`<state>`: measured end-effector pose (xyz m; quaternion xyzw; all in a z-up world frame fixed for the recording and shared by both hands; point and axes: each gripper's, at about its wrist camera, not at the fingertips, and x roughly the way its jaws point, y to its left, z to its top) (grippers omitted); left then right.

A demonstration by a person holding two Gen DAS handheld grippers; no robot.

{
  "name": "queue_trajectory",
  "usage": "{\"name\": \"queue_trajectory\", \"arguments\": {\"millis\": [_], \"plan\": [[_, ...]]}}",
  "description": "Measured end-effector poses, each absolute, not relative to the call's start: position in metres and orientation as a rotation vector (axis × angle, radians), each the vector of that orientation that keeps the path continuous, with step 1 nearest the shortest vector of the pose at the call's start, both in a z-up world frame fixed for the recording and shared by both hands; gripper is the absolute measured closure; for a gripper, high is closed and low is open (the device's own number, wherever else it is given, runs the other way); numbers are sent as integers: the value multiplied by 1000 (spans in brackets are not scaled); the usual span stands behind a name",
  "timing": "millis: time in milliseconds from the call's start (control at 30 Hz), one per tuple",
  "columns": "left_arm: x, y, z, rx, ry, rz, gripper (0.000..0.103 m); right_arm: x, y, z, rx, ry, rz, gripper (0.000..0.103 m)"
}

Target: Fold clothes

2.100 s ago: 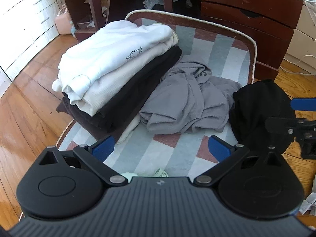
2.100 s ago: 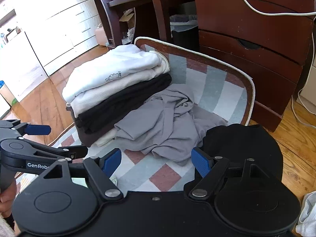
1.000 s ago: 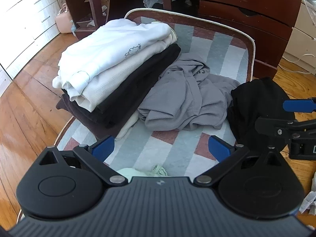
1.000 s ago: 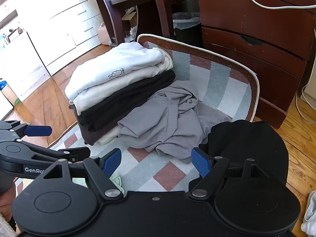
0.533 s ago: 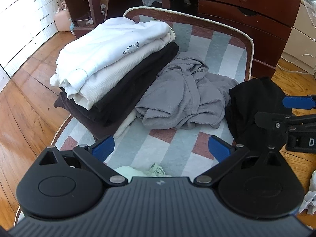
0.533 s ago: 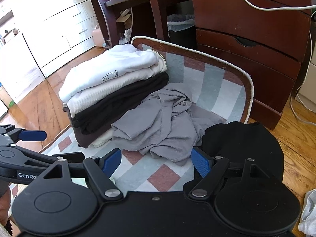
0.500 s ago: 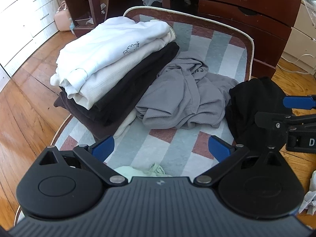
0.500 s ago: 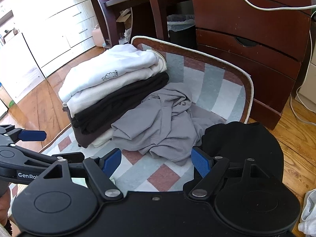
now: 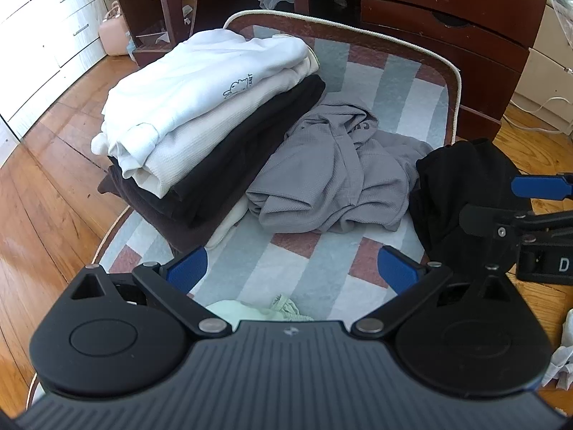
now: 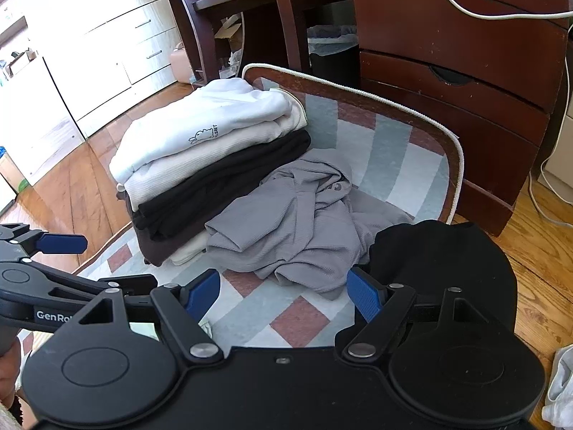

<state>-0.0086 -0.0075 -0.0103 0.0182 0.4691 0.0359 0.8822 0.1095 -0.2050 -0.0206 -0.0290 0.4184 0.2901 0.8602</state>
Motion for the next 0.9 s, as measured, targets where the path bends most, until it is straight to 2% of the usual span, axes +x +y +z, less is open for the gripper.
{"name": "queue_trajectory", "arguments": {"millis": [267, 500, 600, 767, 900], "plan": [[-7, 2, -13, -4, 970, 81, 0, 104, -206, -18, -59, 822, 641, 21], [3, 19, -18, -87, 928, 106, 0, 97, -202, -13, -98, 710, 705, 16], [10, 28, -28, -76, 893, 158, 0, 112, -198, -23, -74, 708, 734, 16], [21, 48, -63, -121, 709, 185, 0, 145, -186, -57, -123, 719, 699, 16], [33, 52, -92, -154, 709, 180, 2, 158, -175, -84, -147, 727, 727, 16]]}}
